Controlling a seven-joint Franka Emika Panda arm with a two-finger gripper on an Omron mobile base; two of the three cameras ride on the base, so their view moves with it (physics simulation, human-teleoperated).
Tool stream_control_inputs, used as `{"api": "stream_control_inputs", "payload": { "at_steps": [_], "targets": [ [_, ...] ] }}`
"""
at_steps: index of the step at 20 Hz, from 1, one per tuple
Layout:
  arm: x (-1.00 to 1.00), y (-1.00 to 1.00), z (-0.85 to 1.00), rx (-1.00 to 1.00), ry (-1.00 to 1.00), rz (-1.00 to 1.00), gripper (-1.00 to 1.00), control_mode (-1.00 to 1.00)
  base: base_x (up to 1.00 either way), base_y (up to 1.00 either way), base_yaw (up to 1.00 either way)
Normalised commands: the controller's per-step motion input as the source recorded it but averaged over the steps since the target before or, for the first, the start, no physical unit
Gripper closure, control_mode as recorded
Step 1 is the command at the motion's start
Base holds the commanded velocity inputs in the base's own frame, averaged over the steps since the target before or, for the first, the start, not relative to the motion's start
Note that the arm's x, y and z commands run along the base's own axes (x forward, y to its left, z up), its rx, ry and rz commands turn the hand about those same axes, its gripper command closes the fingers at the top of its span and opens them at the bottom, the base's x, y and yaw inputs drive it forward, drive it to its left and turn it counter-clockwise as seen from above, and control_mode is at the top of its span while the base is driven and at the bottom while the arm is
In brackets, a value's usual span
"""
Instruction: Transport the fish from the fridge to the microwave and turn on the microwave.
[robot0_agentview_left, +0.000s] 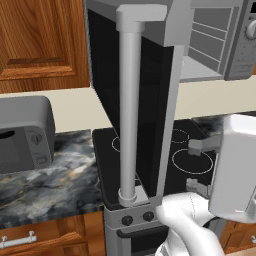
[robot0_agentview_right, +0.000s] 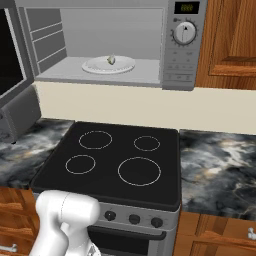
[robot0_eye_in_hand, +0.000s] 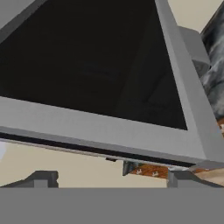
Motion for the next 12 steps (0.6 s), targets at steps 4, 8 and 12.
{"api": "stream_control_inputs", "payload": {
  "at_steps": [4, 8, 12],
  "targets": [
    [-0.28, 0.25, 0.00, 0.00, 0.00, -0.03, -1.00, -1.00, 0.00, 0.00, 0.00],
    [-0.29, 0.22, 0.01, 0.01, 0.00, -0.02, -1.00, -1.00, 0.00, 0.00, 0.00],
    [-0.12, 0.17, 0.08, 0.00, 0.00, -0.02, -1.00, -1.00, 0.00, 0.00, 0.00]
  ]
}}
